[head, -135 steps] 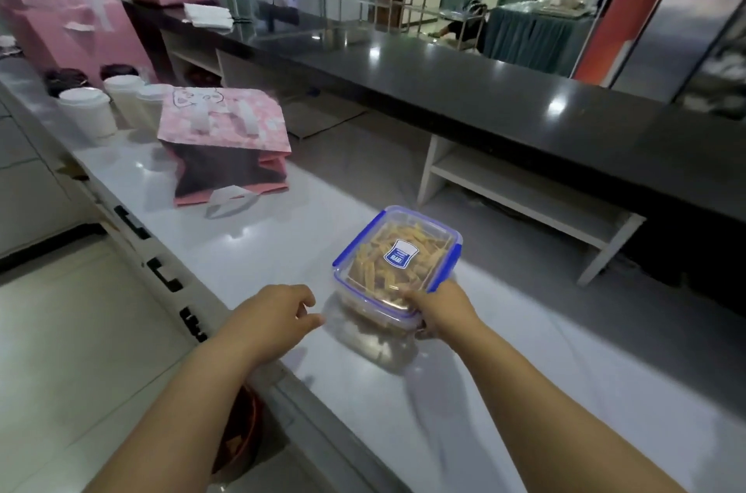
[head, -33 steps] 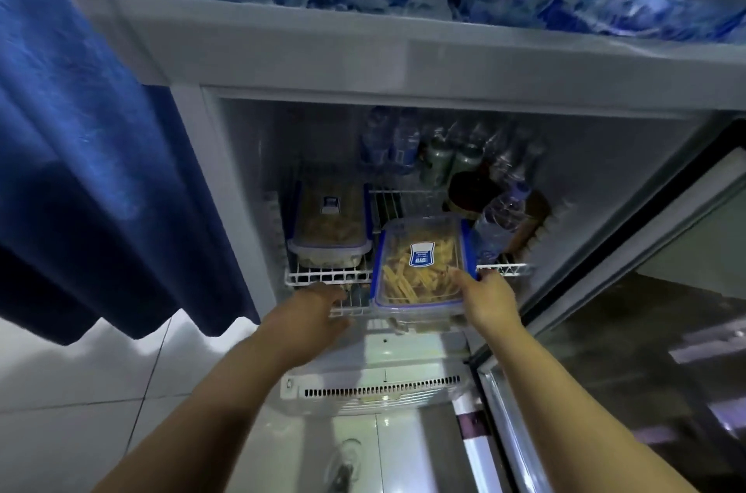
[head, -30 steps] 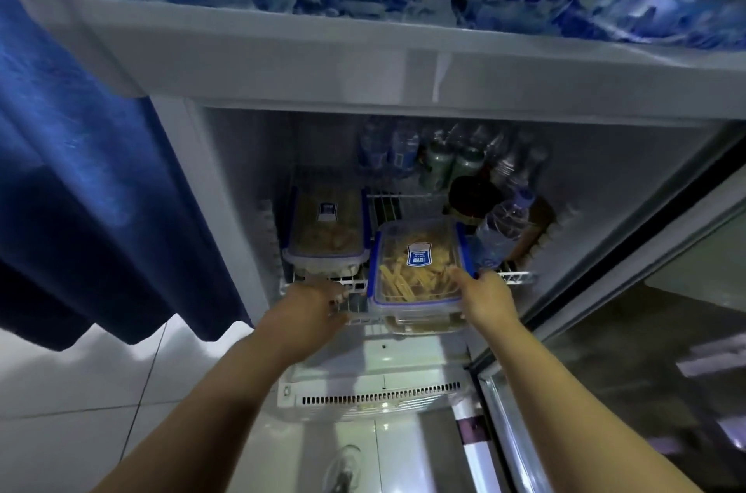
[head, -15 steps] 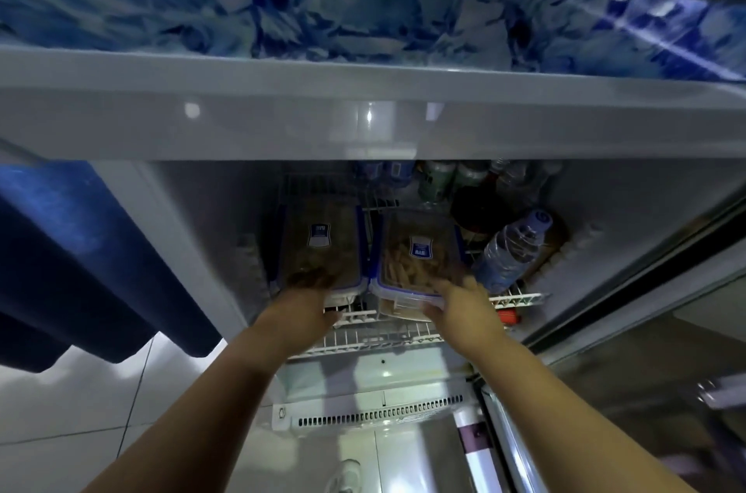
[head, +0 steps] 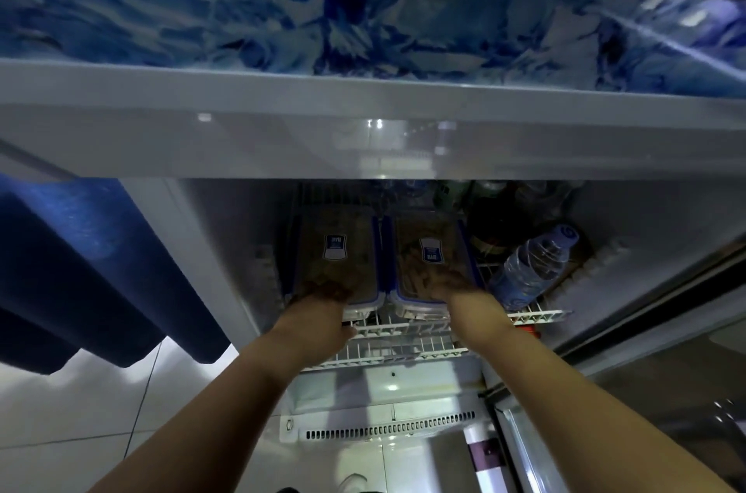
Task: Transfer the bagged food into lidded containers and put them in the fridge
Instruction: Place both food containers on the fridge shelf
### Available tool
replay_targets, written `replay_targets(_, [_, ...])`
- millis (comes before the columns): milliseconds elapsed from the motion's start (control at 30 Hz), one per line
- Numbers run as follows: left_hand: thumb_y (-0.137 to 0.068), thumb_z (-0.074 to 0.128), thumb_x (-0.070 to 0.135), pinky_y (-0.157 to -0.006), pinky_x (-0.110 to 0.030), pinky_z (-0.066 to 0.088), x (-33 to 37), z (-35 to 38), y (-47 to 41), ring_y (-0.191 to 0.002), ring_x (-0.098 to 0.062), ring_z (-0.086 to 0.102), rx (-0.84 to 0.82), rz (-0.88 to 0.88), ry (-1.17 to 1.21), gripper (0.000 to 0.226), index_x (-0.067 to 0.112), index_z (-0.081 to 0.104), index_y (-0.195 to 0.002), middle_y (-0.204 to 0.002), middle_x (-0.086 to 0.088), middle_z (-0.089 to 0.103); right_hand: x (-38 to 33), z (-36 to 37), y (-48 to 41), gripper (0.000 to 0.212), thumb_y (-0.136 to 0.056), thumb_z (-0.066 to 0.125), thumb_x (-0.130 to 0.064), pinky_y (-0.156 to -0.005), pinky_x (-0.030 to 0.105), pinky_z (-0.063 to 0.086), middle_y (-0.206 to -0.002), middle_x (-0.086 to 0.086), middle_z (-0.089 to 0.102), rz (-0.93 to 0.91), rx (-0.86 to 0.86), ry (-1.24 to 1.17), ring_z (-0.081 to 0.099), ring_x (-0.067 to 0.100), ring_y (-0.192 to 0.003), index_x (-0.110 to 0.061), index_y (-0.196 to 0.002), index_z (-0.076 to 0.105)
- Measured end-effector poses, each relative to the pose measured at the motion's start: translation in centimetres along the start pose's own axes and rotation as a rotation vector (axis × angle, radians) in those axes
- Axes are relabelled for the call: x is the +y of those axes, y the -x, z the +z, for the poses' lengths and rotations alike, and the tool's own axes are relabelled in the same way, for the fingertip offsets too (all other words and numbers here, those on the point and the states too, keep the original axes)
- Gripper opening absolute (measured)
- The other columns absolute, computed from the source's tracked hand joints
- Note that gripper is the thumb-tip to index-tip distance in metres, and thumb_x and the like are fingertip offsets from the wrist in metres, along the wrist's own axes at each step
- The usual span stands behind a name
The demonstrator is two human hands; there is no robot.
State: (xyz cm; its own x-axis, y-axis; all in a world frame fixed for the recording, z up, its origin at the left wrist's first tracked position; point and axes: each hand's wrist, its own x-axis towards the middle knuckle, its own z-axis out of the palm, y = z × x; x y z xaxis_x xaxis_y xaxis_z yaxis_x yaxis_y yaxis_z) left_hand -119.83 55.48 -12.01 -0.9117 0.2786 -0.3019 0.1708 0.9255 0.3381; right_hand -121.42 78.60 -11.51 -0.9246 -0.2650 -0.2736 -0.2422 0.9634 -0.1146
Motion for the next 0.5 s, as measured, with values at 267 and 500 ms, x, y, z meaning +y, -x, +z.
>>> replay_targets(267, [-0.089,0.055,0.039,-0.097,-0.034,0.045,0.6,0.0,0.8,-0.119,-0.026,0.052,-0.036,-0.010,-0.041,0.055,0.024,0.039,-0.139,-0.135,-0.007,0.053,0.8,0.5,1.3,0.061,-0.081,0.052,-0.004,-0.092,0.037,0.051,-0.132,0.006,0.057,0.032,-0.030,-0.152,0.058,0.030,-0.113,-0.035,-0.133,0.048])
replay_targets(500, [-0.088,0.053,0.047,-0.095,-0.032,0.045,1.5,0.0,3.1,-0.117,-0.022,0.053,-0.061,-0.060,-0.008,0.052,0.018,0.049,-0.130,-0.131,-0.005,0.055,1.0,-1.3,4.6,0.040,-0.089,0.055,-0.033,-0.082,0.036,0.051,-0.121,0.010,0.062,0.037,-0.001,-0.123,0.060,0.030,-0.106,-0.026,-0.128,0.053])
